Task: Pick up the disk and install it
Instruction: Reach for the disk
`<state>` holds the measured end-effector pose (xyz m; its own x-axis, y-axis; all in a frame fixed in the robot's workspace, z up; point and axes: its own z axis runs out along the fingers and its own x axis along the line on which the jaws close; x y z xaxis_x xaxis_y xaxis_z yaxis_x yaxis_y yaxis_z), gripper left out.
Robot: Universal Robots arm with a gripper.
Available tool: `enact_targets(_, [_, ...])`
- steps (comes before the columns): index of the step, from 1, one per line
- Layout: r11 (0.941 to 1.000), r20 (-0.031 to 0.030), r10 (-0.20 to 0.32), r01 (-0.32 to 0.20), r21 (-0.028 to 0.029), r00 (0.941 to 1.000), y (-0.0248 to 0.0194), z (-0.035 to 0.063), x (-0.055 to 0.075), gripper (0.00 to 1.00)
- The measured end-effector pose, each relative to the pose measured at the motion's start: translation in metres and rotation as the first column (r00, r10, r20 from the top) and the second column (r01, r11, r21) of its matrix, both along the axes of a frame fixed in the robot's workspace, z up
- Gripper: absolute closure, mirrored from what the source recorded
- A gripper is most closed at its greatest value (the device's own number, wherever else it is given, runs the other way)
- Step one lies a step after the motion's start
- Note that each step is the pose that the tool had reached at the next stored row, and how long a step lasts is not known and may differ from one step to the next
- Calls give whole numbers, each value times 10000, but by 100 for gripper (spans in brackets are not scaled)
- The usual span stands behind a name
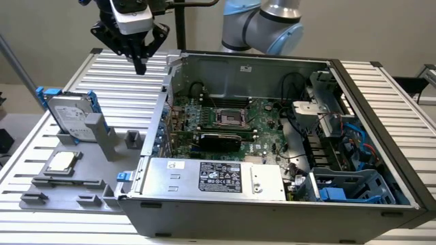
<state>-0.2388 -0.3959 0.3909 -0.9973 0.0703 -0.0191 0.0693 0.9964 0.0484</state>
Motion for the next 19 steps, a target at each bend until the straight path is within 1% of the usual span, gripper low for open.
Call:
enact_targets(10, [10000,-3,-1,1,-1,10000,32,-21,-455,89])
enact_targets(19, [10000,-8,0,0,-5,10000,59,-74,-864,89])
